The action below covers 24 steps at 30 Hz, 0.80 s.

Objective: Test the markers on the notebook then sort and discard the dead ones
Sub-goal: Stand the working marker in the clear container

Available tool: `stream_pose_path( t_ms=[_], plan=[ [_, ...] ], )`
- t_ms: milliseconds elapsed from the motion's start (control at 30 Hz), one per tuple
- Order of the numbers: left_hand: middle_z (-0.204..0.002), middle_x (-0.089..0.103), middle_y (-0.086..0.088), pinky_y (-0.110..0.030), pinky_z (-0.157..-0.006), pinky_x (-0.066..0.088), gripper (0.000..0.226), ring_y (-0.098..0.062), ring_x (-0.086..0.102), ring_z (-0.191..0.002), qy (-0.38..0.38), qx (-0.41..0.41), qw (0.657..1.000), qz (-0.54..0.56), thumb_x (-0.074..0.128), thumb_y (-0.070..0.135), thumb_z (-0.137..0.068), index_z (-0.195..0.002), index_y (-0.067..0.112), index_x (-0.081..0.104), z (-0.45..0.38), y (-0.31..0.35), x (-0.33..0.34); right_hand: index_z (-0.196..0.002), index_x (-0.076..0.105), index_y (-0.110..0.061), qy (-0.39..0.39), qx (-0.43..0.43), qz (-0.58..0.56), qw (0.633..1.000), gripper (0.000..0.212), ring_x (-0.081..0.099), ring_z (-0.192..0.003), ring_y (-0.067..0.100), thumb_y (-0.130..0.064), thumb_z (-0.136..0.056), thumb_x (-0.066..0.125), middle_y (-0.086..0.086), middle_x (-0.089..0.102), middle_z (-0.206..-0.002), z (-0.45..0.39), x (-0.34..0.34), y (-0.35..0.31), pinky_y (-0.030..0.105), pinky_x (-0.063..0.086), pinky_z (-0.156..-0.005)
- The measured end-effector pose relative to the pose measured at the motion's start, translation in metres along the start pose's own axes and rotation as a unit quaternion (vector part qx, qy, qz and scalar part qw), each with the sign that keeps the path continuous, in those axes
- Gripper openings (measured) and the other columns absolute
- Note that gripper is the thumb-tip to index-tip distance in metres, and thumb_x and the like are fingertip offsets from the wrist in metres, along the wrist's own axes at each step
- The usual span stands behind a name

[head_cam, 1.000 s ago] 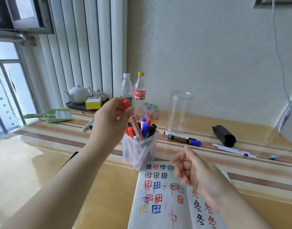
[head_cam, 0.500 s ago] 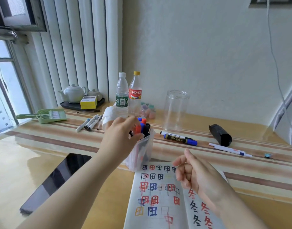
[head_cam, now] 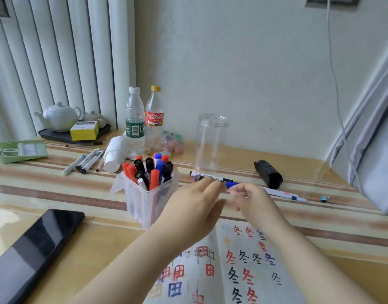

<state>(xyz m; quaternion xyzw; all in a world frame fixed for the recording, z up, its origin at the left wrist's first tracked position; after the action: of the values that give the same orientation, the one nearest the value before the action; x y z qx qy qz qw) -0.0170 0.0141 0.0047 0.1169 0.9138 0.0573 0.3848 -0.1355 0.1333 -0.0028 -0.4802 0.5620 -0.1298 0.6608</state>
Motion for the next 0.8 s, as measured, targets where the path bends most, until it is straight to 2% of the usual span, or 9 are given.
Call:
stream_pose_path(
  t_ms=[100,167,233,367,467,567,667,733,800],
  plan=[
    [-0.108,0.057,0.002,-0.032,-0.066,0.051,0.025,-0.018,0.059,-0.085,-0.046,-0.096,0.993,0.051,0.051,0.022,-0.09,-0.114,0.017,0.053,0.0,-0.002,0.039,-0.115,0.061,-0.022,0.012,-0.035,0.101,0.994,0.025,0.056,-0.088,0.008,-0.019,-0.094,0.049,-0.003,0.06,-0.105,-0.036,0.006,0.012,0.022,0.042,-0.073],
    [-0.106,0.058,0.003,-0.027,-0.068,0.048,0.023,-0.018,0.058,-0.089,-0.018,-0.145,0.986,0.077,0.055,0.017,-0.088,-0.111,0.015,0.056,0.005,-0.007,0.053,-0.125,0.057,-0.019,0.001,-0.072,0.194,0.978,0.032,0.055,-0.097,0.013,-0.017,-0.093,0.051,0.0,0.056,-0.117,-0.059,0.013,0.02,0.025,0.042,-0.084],
    [-0.097,0.061,0.002,-0.023,-0.066,0.045,0.02,-0.017,0.059,-0.085,0.016,-0.16,0.984,0.081,0.057,0.014,-0.084,-0.104,0.014,0.059,0.011,-0.01,0.06,-0.129,0.053,-0.017,-0.013,-0.096,0.271,0.958,0.035,0.05,-0.111,0.021,-0.016,-0.094,0.05,0.002,0.05,-0.127,-0.079,0.019,0.028,0.029,0.04,-0.089],
    [-0.093,0.06,0.006,-0.02,-0.061,0.047,0.024,-0.011,0.058,-0.079,0.027,-0.15,0.985,0.074,0.042,0.028,-0.083,-0.102,0.02,0.054,0.019,-0.015,0.061,-0.122,0.054,-0.018,-0.03,-0.093,0.336,0.937,0.028,0.046,-0.113,0.023,-0.023,-0.094,0.051,0.002,0.048,-0.124,-0.108,0.029,0.04,0.036,0.042,-0.092],
    [-0.092,0.059,0.008,-0.021,-0.056,0.049,0.021,-0.011,0.059,-0.075,0.031,-0.162,0.983,0.079,0.046,0.026,-0.082,-0.102,0.024,0.05,0.019,-0.02,0.063,-0.115,0.054,-0.019,-0.039,-0.11,0.361,0.925,0.024,0.044,-0.112,0.022,-0.029,-0.093,0.054,0.001,0.047,-0.117,-0.12,0.034,0.044,0.038,0.041,-0.093],
    [-0.092,0.058,0.008,-0.02,-0.055,0.049,0.021,-0.011,0.058,-0.074,0.025,-0.157,0.984,0.081,0.046,0.027,-0.082,-0.102,0.026,0.047,0.017,-0.02,0.065,-0.113,0.054,-0.018,-0.059,-0.12,0.368,0.92,0.023,0.042,-0.111,0.021,-0.03,-0.094,0.053,0.001,0.045,-0.115,-0.124,0.036,0.044,0.037,0.04,-0.093],
    [-0.094,0.059,0.006,-0.025,-0.056,0.052,0.022,-0.012,0.059,-0.075,0.014,-0.155,0.984,0.085,0.052,0.023,-0.081,-0.103,0.021,0.053,0.018,-0.021,0.066,-0.111,0.053,-0.016,-0.066,-0.116,0.351,0.927,0.022,0.047,-0.102,0.021,-0.031,-0.095,0.05,0.0,0.044,-0.111,-0.118,0.034,0.041,0.037,0.043,-0.087],
    [-0.097,0.058,0.007,-0.029,-0.06,0.053,0.02,-0.013,0.059,-0.08,0.02,-0.168,0.981,0.097,0.054,0.02,-0.085,-0.105,0.018,0.056,0.017,-0.021,0.064,-0.108,0.053,-0.017,-0.038,-0.095,0.265,0.959,0.02,0.05,-0.095,0.017,-0.032,-0.095,0.05,-0.004,0.045,-0.106,-0.103,0.028,0.033,0.034,0.043,-0.083],
    [-0.1,0.054,0.01,-0.028,-0.067,0.05,0.02,-0.012,0.056,-0.086,0.021,-0.182,0.976,0.115,0.057,0.019,-0.087,-0.107,0.016,0.055,0.017,-0.02,0.062,-0.105,0.053,-0.02,-0.013,-0.054,0.141,0.988,0.019,0.054,-0.09,0.014,-0.035,-0.095,0.05,-0.006,0.055,-0.099,-0.08,0.021,0.026,0.032,0.045,-0.083]
  ],
)
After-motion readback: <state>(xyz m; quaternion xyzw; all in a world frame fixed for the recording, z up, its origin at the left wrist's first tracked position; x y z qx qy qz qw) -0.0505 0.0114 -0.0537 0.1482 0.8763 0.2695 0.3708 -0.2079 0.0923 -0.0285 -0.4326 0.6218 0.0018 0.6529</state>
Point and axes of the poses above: each hand's wrist, its own z-axis away from the middle knuckle, its own x-axis out of the palm, y = z × x, the point moved 1 cm from there along -z, towards the middle knuckle
